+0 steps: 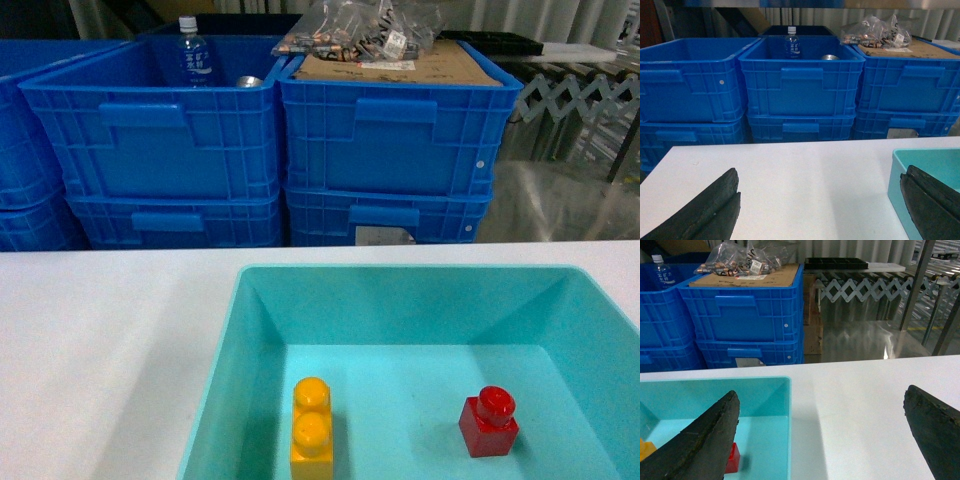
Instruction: Pick red block from blue box to shelf
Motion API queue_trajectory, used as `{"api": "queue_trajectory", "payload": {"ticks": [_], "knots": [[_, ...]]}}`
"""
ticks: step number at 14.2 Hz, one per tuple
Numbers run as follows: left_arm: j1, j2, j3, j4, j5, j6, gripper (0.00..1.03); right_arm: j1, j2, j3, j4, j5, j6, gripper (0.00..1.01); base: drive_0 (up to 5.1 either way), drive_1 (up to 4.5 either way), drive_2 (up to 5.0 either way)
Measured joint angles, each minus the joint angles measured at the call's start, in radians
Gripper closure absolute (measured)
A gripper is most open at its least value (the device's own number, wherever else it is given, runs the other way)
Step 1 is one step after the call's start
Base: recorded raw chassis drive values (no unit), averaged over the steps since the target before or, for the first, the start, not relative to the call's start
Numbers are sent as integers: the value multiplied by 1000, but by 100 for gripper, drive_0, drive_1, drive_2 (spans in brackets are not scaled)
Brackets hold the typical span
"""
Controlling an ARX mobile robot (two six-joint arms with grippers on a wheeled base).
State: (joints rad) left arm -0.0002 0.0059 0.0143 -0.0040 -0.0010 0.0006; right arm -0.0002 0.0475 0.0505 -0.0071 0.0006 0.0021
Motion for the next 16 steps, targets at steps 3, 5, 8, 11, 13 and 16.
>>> {"api": "queue_trajectory", "payload": {"ticks": [3,5,8,11,13,16], "knots": [[0,0,0,0,0,0,5,0,0,0,0,0,0,3,0,0,0],[0,0,0,0,0,0,5,0,0,0,0,0,0,3,0,0,0],[0,0,0,0,0,0,5,0,0,0,0,0,0,3,0,0,0],[0,0,0,0,0,0,5,0,0,0,0,0,0,3,0,0,0],[0,0,0,0,0,0,5,0,0,0,0,0,0,3,0,0,0],[0,0,0,0,0,0,5,0,0,0,0,0,0,3,0,0,0]]}}
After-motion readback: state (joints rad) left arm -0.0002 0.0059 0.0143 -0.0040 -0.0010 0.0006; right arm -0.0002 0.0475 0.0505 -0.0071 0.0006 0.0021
